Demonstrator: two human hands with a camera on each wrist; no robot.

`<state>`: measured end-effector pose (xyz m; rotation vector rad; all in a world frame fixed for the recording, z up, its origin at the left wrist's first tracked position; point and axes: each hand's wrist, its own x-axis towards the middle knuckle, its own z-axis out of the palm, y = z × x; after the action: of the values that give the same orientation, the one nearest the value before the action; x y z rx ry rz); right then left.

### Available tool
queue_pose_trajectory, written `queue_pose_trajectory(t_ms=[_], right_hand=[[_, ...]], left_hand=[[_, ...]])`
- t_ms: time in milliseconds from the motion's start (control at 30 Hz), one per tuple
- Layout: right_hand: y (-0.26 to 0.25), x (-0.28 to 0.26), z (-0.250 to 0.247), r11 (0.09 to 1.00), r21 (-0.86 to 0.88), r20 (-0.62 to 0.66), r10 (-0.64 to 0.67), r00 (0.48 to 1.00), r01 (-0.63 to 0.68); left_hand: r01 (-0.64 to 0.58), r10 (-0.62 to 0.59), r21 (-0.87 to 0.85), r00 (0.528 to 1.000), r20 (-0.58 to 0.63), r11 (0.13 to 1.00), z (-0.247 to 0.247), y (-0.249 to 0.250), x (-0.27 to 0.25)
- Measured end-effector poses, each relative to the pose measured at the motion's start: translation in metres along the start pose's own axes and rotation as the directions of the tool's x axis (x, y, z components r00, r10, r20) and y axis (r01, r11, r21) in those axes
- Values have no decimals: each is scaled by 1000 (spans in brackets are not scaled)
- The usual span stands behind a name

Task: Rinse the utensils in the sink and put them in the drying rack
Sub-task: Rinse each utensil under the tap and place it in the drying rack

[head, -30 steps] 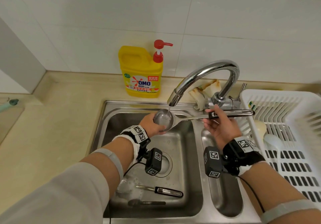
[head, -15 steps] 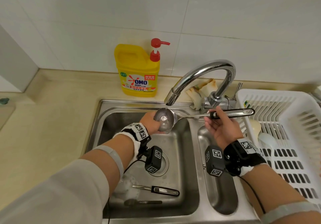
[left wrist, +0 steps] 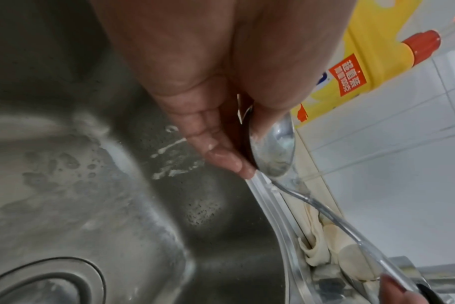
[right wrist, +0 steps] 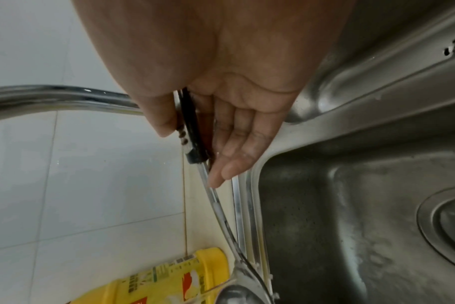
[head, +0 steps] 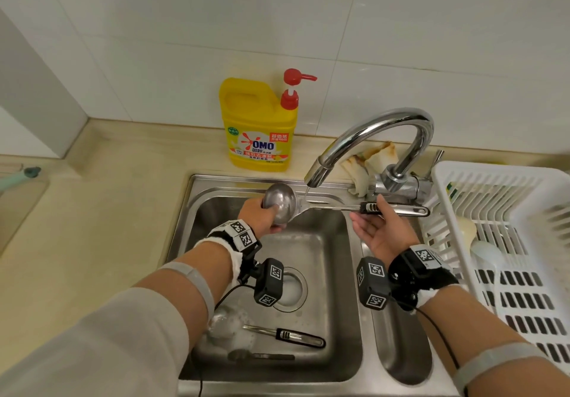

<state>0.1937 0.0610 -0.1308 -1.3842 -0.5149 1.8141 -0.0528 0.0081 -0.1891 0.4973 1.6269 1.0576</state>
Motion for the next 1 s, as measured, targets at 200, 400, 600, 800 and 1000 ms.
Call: queue_pose_trajectory(t_ms=[200,400,600,800,1000], right_hand=[[17,10,20,998,12,18,58,998,-58],[28,12,45,997,9,55,74,996,-75],[35,12,60,995,11,86,102,991,-103],[38,16,69,992,14,124,120,985,-123],[39,18,75,990,35,170,128,977,-136]], left_hand=[[-24,18,-45,992,-128,999,-27,5,-6],[-48,41,-28,974,-225,998,-50,4,-10],[-67,75,36,952,-298,997,-66,5,-17],[-87,106,71,937,-334,994,-75,7,-21],[-102,123,76,916,-383,992,-82,6,-22]])
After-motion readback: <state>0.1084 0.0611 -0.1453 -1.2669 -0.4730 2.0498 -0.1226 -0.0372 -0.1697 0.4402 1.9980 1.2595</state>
